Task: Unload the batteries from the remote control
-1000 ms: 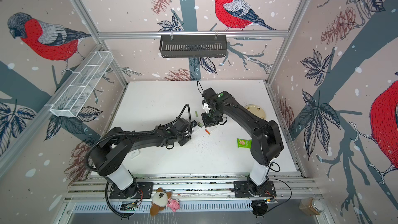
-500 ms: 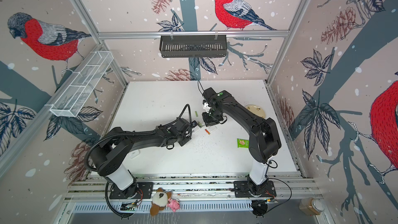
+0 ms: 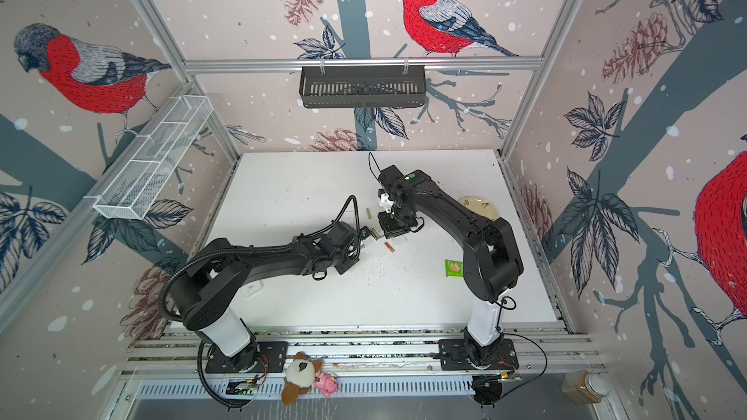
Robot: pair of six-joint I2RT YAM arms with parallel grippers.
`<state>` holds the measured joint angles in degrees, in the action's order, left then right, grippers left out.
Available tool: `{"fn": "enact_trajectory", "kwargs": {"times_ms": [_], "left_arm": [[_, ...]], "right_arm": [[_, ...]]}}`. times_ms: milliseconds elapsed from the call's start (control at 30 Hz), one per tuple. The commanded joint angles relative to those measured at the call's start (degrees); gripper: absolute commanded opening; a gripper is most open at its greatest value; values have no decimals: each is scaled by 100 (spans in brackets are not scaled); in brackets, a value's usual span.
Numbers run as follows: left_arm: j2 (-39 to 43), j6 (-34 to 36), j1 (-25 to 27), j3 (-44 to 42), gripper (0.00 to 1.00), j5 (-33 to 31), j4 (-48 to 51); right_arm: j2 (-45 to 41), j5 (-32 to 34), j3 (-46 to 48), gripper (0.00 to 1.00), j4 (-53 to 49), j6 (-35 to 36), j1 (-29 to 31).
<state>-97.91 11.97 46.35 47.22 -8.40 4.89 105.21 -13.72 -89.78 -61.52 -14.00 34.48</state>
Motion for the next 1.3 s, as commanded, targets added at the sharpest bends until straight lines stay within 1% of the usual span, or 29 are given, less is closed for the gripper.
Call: {"fn": "enact_trajectory", "kwargs": {"times_ms": [0, 133, 200, 267, 400, 567, 633, 833, 1067, 1267], "left_arm": [[-180, 233, 4, -103, 8, 116, 1449], [-201, 280, 15, -61, 7, 253, 1445], [-193, 297, 14, -41, 6, 318, 1436], [-183, 325, 15, -10, 5, 380, 1430], [-168, 350, 15, 30, 4, 470, 1435], [-167, 350, 9, 58, 3, 609, 1451], [-176, 350, 6, 70, 3, 673, 1454], [-179, 273, -74, 128, 3, 839, 1460], [-215, 258, -173, 166, 2, 952, 1463], [-165, 201, -296, 199, 2, 1156, 1438]], "right_arm": [[109, 132, -7, 1, -152, 130, 40], [17, 72, 360, 0, 258, 96, 78], [-150, 2, 699, 1, 641, 42, 137], [-390, -208, 1103, 0, 1148, -30, 155], [-886, -220, 1715, 0, 2024, -101, 201], [-1677, -515, 2647, 0, 3336, -124, 187], [-1924, -676, 2961, 1, 3764, -145, 132], [-2518, -878, 3739, 1, 4782, -353, -32], [-2686, -1227, 4233, 1, 5239, -377, -157], [-2733, -1212, 4239, 0, 5248, -343, -273]]}}
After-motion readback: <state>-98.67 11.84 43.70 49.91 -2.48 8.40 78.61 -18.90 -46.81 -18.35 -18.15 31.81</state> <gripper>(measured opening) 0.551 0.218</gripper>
